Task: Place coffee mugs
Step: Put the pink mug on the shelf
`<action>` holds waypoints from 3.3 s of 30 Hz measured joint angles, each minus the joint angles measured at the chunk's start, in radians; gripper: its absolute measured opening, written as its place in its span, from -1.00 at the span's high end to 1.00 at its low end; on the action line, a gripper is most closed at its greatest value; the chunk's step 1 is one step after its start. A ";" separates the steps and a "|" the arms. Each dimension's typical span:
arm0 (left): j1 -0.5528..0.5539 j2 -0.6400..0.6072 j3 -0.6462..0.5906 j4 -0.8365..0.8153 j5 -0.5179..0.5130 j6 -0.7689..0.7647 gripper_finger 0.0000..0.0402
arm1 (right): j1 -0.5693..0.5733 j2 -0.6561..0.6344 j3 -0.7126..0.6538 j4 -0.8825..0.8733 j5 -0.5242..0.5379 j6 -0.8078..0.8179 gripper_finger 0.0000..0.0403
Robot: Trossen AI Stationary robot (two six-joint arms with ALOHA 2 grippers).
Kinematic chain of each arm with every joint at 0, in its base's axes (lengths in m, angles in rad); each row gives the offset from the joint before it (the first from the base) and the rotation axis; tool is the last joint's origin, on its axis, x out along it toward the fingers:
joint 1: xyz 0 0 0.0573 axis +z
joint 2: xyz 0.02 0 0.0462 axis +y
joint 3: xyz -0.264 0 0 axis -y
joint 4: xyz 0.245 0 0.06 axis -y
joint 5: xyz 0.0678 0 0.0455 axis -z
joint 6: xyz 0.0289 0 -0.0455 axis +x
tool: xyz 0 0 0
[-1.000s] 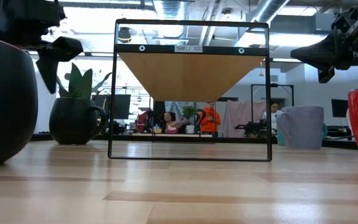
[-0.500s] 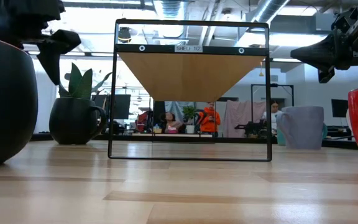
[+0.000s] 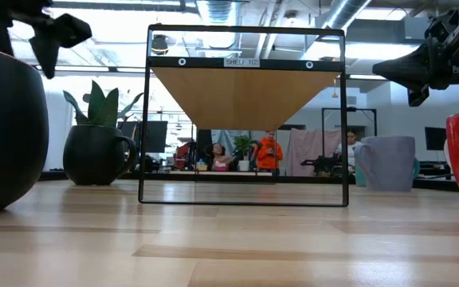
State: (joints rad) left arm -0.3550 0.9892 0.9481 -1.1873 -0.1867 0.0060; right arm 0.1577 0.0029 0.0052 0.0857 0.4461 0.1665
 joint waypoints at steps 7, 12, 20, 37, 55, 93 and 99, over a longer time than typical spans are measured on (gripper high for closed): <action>-0.064 0.094 -0.041 -0.099 0.013 -0.011 -0.04 | 0.000 0.000 0.000 0.000 0.000 0.000 0.81; -0.090 0.166 -0.049 -0.102 -0.040 0.051 -0.04 | 0.000 0.000 0.000 0.000 0.000 0.000 0.81; -0.092 0.206 -0.049 -0.107 0.025 0.017 -0.04 | 0.000 0.000 0.000 0.000 0.000 0.000 0.81; -0.091 0.209 -0.134 -0.046 0.043 0.004 -0.04 | 0.000 0.000 0.000 0.000 0.000 0.000 0.81; -0.091 0.209 -0.134 -0.048 0.049 -0.029 -0.04 | 0.000 0.000 0.000 0.000 0.000 0.000 0.81; -0.091 0.321 -0.135 -0.036 0.043 0.026 0.15 | 0.000 0.000 0.000 0.000 0.000 0.000 0.81; -0.081 0.320 -0.134 -0.041 0.026 0.047 0.87 | 0.000 0.000 0.000 0.000 0.000 0.000 0.81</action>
State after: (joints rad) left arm -0.4361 1.3095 0.8139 -1.2282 -0.1609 0.0532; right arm 0.1576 0.0025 0.0055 0.0856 0.4459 0.1661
